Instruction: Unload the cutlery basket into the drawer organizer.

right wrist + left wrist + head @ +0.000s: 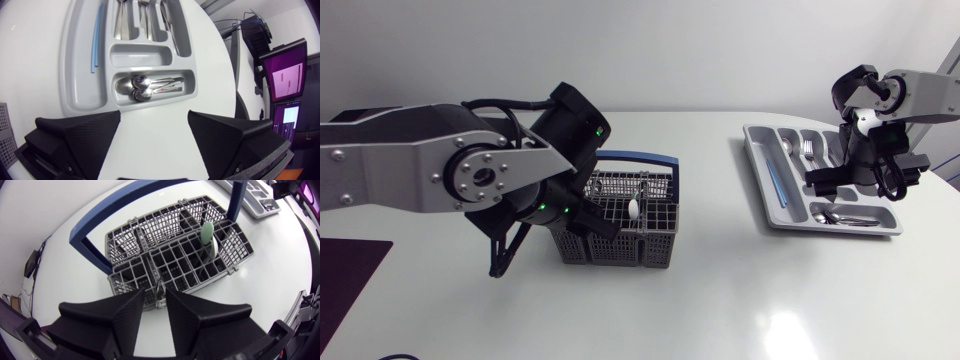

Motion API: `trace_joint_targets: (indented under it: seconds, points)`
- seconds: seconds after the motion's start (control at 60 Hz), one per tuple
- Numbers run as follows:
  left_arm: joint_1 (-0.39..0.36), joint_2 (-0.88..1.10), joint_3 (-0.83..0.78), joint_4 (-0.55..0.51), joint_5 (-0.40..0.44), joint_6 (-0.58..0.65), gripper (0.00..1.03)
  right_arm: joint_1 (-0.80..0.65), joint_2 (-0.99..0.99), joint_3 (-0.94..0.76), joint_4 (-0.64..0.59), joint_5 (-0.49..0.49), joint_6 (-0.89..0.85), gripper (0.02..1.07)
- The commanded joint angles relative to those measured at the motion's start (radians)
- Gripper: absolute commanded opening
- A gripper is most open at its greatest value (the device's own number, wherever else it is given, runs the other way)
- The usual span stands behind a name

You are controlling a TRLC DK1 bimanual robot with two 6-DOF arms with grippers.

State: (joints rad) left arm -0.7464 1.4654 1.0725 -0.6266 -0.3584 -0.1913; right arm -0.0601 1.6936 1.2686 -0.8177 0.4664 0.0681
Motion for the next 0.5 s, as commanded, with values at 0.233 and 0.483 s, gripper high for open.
trace_joint_targets:
  seconds: [0.233, 0.483]
  points:
    - [0.021, 0.041, -0.023, 0.004, -0.011, -0.016, 0.21, 0.230, -0.207, -0.026, -0.164, -0.063, 0.154, 1.00]
    - [0.021, 0.055, -0.026, 0.015, -0.013, -0.019, 0.13, 0.367, -0.272, -0.054, -0.201, -0.098, 0.214, 1.00]
